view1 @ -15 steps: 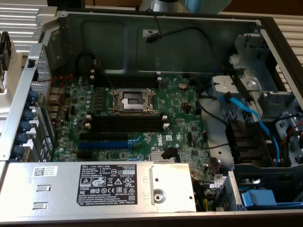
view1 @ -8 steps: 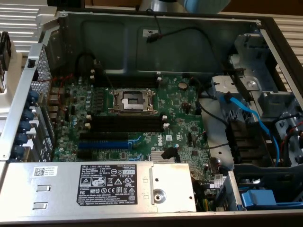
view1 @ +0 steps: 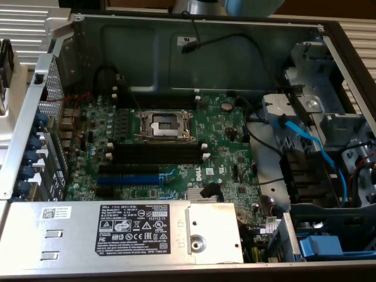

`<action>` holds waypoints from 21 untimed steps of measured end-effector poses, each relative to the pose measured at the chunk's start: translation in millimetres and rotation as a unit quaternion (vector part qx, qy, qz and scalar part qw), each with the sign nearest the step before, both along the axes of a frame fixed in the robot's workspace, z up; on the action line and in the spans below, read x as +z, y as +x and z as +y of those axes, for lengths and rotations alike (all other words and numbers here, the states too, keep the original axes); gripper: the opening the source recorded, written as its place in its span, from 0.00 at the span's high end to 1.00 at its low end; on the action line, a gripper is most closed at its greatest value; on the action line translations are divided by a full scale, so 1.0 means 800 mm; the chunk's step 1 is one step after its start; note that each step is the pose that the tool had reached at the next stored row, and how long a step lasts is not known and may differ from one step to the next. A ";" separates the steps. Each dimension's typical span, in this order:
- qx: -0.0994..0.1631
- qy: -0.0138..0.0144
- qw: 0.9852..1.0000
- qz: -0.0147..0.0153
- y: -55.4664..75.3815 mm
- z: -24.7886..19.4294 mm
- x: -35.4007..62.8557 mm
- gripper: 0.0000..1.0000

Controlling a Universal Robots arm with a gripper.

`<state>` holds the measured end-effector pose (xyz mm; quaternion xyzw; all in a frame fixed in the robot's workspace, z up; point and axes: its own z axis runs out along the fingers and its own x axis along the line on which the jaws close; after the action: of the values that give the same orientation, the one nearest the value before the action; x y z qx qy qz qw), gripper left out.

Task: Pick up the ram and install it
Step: 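Reach for the ram, then pick up the ram and move it above insertion slot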

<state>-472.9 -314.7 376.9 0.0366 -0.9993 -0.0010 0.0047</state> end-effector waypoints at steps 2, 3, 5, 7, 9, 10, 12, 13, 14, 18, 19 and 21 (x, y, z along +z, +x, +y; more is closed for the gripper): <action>0.002 0.000 1.000 0.000 -0.003 0.0006 0.000 0.90; 0.003 0.000 1.000 0.000 -0.006 0.0007 0.000 0.90; 0.004 0.000 1.000 0.000 -0.011 0.0006 0.000 0.90; 0.004 0.000 1.000 0.000 -0.011 0.0006 0.000 0.90; 0.004 0.000 1.000 0.000 -0.011 0.0007 0.000 0.90; 0.004 0.000 1.000 0.000 -0.011 0.0006 0.000 0.90; 0.004 0.000 1.000 0.000 -0.011 0.0007 0.000 0.90; 0.004 0.000 1.000 0.000 -0.011 0.0006 0.000 0.90; 0.004 0.000 1.000 0.000 -0.011 0.0007 0.000 0.90; 0.004 0.000 1.000 0.000 -0.011 0.0007 0.000 0.90; 0.004 0.000 1.000 0.000 -0.011 0.0007 0.000 0.90; 0.004 0.000 1.000 0.000 -0.011 0.0007 0.000 0.90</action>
<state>-481.7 -314.2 376.9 0.0403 -0.9992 -0.0010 0.0044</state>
